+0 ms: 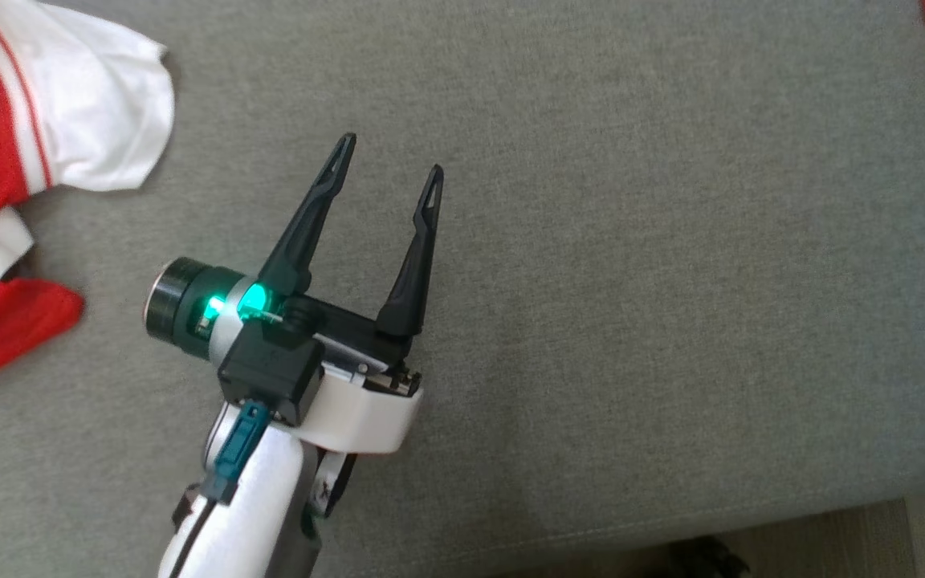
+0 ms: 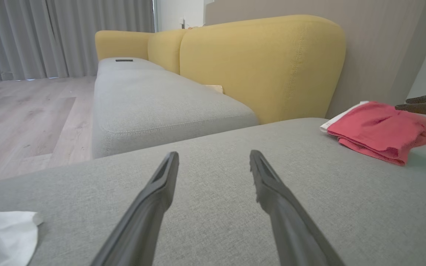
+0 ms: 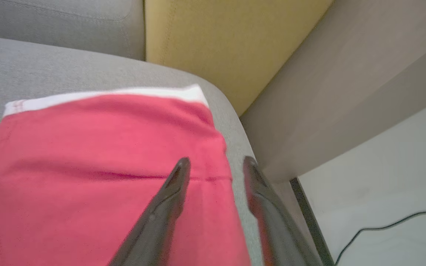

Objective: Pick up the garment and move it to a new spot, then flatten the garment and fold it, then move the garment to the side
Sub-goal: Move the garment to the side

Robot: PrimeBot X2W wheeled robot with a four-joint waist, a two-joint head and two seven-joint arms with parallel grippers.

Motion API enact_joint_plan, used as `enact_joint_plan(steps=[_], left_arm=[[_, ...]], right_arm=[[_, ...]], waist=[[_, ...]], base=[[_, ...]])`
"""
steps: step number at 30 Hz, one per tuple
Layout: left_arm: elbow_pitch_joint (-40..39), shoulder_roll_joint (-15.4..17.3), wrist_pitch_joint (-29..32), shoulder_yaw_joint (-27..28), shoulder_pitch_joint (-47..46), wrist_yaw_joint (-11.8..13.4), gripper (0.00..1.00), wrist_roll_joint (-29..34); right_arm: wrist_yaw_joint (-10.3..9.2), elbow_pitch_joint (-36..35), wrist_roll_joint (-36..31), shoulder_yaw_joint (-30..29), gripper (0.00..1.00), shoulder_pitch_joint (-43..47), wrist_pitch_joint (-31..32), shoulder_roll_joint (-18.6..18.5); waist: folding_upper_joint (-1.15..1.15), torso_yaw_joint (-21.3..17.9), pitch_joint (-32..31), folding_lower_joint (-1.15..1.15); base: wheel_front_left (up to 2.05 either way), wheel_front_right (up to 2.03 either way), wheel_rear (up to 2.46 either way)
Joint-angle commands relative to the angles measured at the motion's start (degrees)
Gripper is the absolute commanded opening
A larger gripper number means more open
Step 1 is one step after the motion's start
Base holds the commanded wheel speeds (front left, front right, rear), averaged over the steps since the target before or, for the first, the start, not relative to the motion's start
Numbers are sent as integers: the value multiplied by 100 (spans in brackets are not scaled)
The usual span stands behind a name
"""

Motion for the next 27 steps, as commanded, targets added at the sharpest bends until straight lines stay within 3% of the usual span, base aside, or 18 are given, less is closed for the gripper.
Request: enact_joint_plan(steps=[1,7,14,19,22,27], left_arm=[[-180,35,-29,105,28,40,100,-44],[-51,21,-29,136,400,203,100,-142],[326,35,-29,517,1140,447,100,-386],[524,134,-29,878,1596,615,100,-406],[600,151,-29,1035,1747,642,100,-463],[734,174,-29,1374,2099,616,100,-522]], right_arm=[[37,-16,-177,-35,100,51,-152,-93],[37,205,-518,-398,100,408,-774,740],[37,-109,-235,-447,100,1474,-1292,1774],[37,-753,32,-297,100,2425,-1382,2386],[37,-1192,39,-350,100,2811,-1385,2526],[37,-2567,-393,-695,100,4018,-1388,3027]], waist=[[0,108,-220,-1],[0,271,-1067,-1],[0,439,-2216,-1],[0,551,-2824,-1],[0,602,-3020,-1],[0,707,-3377,-1]], base=[[0,0,0],[0,0,0],[0,0,0],[0,0,0],[0,0,0],[0,0,0]])
